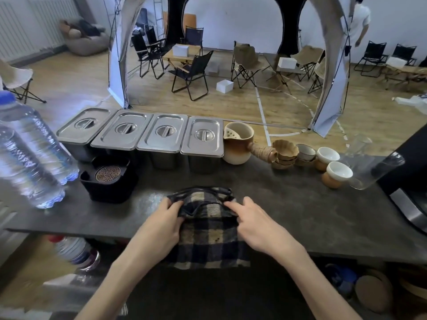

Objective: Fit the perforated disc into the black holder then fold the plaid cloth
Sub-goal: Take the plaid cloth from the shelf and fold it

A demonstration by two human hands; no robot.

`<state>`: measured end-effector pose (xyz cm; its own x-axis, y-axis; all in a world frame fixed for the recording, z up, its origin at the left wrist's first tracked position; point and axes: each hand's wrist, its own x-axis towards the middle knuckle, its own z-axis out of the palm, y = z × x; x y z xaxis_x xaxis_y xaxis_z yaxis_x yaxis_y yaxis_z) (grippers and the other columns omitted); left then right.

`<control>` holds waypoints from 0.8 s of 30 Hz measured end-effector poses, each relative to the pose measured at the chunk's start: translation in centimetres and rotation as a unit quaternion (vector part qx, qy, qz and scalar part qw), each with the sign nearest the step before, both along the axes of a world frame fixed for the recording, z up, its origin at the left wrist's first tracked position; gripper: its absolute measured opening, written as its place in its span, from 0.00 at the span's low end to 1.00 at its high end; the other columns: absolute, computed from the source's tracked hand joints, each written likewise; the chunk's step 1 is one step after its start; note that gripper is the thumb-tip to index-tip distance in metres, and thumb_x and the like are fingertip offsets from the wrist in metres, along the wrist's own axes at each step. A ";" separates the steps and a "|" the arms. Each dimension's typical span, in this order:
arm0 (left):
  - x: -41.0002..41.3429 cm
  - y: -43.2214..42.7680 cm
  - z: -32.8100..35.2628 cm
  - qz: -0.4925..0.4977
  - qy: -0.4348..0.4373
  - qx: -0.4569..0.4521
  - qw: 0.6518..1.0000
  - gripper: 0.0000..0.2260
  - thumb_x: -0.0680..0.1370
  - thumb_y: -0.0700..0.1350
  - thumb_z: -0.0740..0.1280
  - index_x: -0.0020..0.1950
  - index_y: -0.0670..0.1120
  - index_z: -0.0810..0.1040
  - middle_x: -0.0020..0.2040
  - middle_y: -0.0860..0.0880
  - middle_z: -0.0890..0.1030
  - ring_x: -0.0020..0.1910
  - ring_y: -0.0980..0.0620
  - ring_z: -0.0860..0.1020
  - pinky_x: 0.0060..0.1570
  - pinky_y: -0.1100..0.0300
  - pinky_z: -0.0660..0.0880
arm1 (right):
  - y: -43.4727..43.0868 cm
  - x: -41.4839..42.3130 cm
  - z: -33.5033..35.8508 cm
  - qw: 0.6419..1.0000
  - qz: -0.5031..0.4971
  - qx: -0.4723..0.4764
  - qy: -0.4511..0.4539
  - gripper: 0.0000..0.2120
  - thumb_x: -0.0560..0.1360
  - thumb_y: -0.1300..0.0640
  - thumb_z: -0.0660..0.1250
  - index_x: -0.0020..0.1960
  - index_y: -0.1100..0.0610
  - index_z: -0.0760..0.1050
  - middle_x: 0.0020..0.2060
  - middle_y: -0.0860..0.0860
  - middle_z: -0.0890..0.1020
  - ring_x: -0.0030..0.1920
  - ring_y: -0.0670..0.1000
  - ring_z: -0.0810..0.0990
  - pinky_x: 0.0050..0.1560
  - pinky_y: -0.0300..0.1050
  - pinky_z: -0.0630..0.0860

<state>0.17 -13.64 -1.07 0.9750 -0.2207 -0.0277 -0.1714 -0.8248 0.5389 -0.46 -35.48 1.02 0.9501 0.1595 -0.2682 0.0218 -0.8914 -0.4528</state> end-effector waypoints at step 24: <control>-0.5 -17.3 0.3 -0.125 0.040 -0.053 0.990 0.11 0.82 0.45 0.57 0.63 0.43 0.70 0.57 0.46 0.69 0.53 0.40 0.76 0.52 0.46 0.74 | -17.1 -5.5 -0.1 0.988 -0.147 -0.014 -0.033 0.22 0.80 0.63 0.55 0.72 0.51 0.67 0.40 0.48 0.65 0.41 0.44 0.68 0.41 0.30 0.67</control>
